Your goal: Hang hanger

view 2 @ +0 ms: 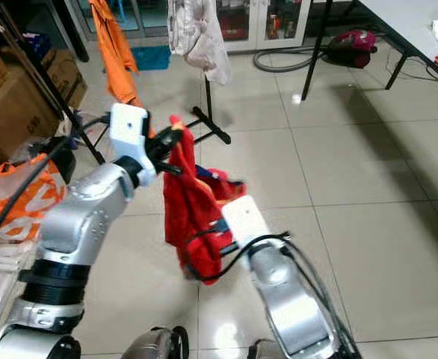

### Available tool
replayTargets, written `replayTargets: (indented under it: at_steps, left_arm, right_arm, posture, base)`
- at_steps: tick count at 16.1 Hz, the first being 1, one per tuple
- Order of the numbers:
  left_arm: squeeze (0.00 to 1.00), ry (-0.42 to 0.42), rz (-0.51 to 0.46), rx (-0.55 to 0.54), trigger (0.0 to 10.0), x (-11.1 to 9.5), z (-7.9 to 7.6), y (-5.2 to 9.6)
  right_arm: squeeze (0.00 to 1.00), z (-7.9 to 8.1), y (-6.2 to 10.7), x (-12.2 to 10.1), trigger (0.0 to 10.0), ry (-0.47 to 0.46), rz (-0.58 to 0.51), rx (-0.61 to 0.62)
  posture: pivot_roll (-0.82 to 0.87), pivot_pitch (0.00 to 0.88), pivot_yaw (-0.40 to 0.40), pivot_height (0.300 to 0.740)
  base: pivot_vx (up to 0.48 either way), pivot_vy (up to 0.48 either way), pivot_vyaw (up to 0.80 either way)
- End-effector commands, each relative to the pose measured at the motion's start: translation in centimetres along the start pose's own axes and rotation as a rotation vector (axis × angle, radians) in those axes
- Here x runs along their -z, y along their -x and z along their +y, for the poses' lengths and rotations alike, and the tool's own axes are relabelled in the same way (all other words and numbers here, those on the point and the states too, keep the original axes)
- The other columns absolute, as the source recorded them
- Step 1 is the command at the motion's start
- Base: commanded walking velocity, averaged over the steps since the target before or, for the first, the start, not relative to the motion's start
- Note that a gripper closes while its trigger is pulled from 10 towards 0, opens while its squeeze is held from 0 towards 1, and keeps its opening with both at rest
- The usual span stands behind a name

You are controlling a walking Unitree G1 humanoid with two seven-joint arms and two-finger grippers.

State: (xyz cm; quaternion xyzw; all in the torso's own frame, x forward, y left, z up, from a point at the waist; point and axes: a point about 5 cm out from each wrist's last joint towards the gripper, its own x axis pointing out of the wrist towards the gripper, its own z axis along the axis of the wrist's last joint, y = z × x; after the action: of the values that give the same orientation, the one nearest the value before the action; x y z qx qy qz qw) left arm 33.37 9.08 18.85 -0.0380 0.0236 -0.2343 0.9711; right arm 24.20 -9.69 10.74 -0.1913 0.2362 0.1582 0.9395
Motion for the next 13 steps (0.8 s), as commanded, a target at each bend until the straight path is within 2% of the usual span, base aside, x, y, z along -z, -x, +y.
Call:
replayTargets:
  at_steps: [1,3,7,9,13]
  left_arm:
    - [0.00,-0.039,-0.051,0.008,10.0,-1.2,0.0,-0.5]
    - [0.00,-0.043,-0.056,-0.002,10.0,-1.5,0.4,-0.8]
    - [0.00,-0.062,-0.065,0.005,10.0,-1.6,0.7,-0.8]
    - [0.00,-0.047,-0.096,0.141,10.0,-2.1,-1.1,-0.3]
    - [0.00,-0.008,-0.136,0.275,10.0,-2.8,-3.6,0.6]
  right_arm:
    - [0.00,0.9,0.0,-0.7,10.0,-0.001,-0.034,-0.079]
    - [0.00,1.2,0.1,-0.9,10.0,-0.002,-0.046,-0.113]
    - [0.00,0.7,0.0,-1.4,10.0,-0.014,-0.089,-0.099]
    - [0.00,0.7,-0.5,0.0,10.0,-0.014,0.012,-0.083]
    - [0.00,0.3,-0.8,0.7,10.0,-0.029,0.059,-0.055]
  posture:
    - [-0.01,0.089,0.117,0.740]
    - [-0.02,0.084,0.116,0.740]
    - [-0.03,0.072,0.118,0.740]
    - [-0.03,0.056,0.116,0.740]
    - [-0.03,0.051,0.116,0.740]
  base:
    - [0.000,0.000,0.00]
    - [0.000,0.000,0.00]
    - [0.000,0.000,0.00]
    - [0.000,0.000,0.00]
    - [0.000,0.000,0.00]
